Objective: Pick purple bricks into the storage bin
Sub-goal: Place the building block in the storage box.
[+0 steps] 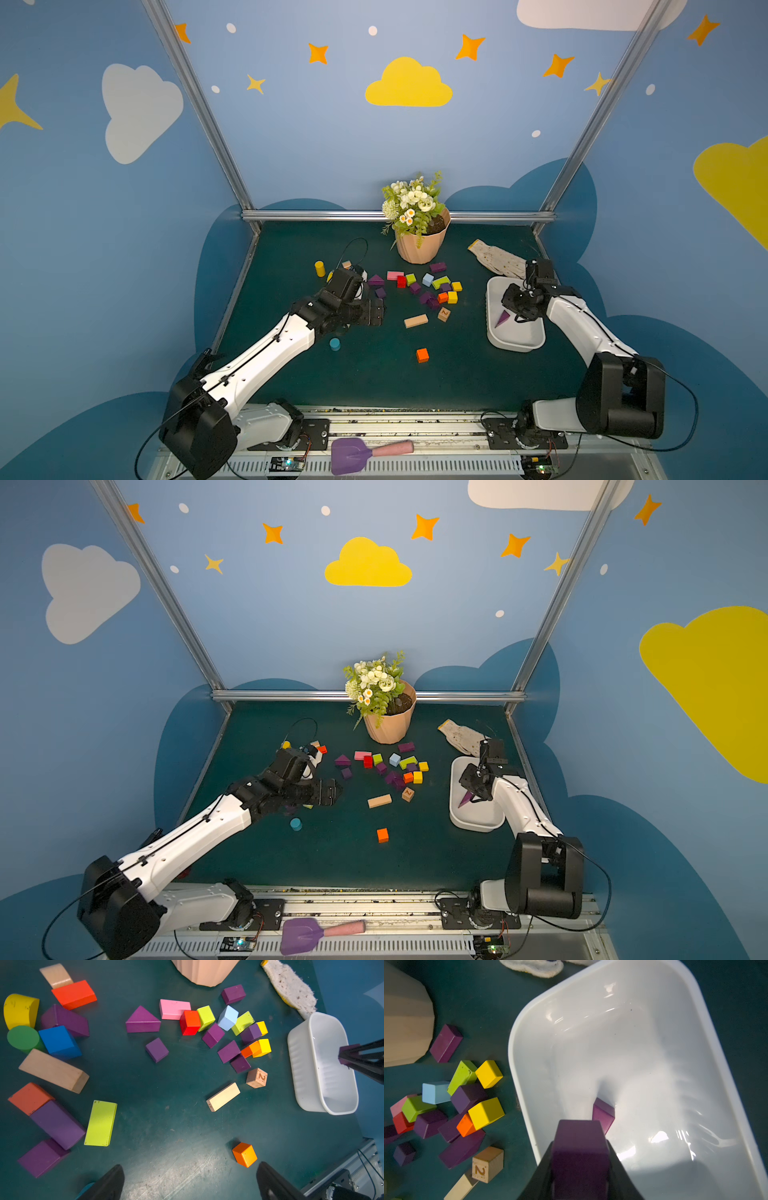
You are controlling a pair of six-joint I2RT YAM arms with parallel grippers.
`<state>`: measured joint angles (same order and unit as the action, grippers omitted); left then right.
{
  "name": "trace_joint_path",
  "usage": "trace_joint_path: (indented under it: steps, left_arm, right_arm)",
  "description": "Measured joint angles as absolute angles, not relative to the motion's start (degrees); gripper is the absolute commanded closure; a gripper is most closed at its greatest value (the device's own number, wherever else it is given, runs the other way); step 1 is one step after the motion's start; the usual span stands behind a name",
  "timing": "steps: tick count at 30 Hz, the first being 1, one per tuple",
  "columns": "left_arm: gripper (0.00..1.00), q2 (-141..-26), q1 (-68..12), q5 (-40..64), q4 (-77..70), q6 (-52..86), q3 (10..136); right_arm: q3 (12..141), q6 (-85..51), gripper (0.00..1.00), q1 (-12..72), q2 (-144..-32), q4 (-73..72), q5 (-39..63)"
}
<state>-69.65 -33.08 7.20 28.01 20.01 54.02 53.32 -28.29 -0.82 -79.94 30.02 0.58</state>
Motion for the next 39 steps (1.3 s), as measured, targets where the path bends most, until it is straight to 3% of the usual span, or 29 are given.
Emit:
trace_joint_path:
  steps: [24,39]
  left_arm:
    - [0.00,-57.58,-33.54,7.92,11.70,12.01,41.23]
    - [0.00,-57.47,-33.56,8.23,9.61,9.58,40.88]
  right_arm:
    - [53.47,-28.75,0.65,-4.43,-93.76,24.12,0.01]
    - [56.07,-29.50,0.40,-4.40,-95.02,24.86,-0.86]
